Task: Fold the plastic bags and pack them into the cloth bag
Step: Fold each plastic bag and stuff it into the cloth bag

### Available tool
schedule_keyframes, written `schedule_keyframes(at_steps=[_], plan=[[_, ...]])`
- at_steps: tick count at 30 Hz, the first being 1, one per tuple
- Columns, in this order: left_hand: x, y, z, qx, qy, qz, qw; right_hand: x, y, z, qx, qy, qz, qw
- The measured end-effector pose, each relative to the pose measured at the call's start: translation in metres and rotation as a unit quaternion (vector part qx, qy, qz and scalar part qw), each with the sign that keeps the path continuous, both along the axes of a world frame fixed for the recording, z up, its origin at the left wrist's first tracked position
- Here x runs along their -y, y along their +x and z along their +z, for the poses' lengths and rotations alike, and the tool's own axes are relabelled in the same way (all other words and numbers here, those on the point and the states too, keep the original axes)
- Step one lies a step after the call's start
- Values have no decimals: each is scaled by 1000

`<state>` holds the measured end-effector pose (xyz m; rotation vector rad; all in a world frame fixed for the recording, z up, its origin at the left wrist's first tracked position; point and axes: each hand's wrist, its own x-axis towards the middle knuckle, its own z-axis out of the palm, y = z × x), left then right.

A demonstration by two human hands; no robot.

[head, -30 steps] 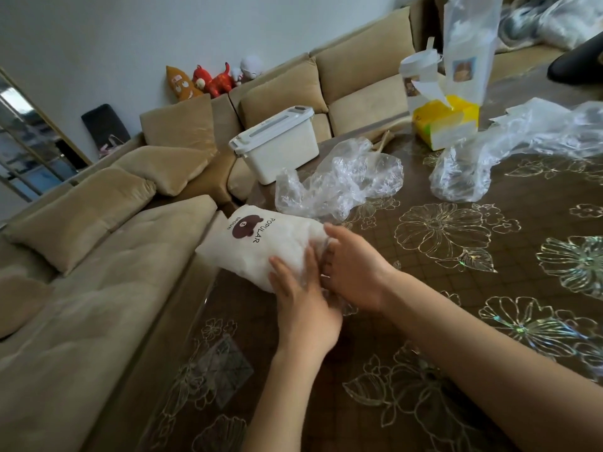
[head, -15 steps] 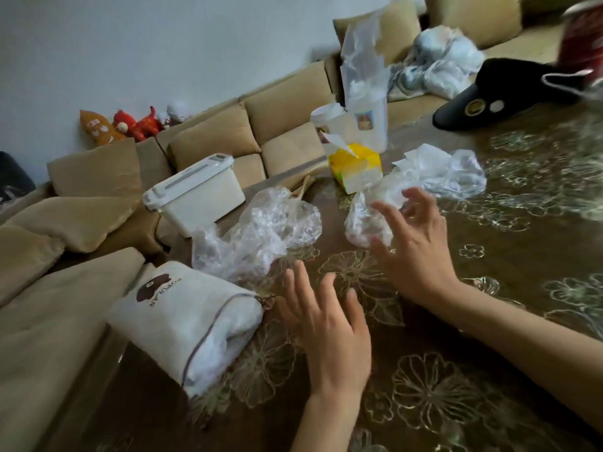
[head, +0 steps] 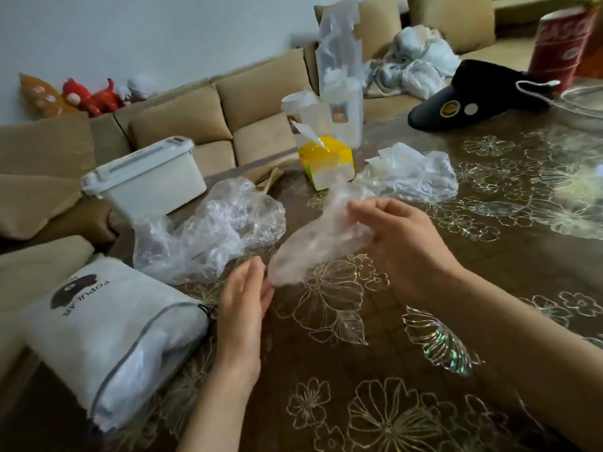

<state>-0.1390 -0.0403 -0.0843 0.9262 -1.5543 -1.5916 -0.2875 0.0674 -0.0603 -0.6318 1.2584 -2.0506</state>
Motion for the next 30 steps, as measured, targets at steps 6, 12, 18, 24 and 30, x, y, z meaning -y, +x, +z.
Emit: schedule_keyframes(at_steps=[6, 12, 18, 24, 30], plan=[[-6, 12, 22, -72, 256, -170, 949, -18, 3, 22, 95, -36, 160, 982], [6, 8, 7, -96, 252, -95, 958, -16, 4, 15, 58, 96, 167, 980], [11, 9, 4, -113, 228, -102, 962, -11, 3, 1, -52, 190, 122, 973], [12, 9, 3, -104, 82, -31, 991, -8, -1, 4, -482, 114, -405, 769], [3, 4, 1, -38, -137, 129, 981, -7, 20, -5, -732, 83, -103, 669]])
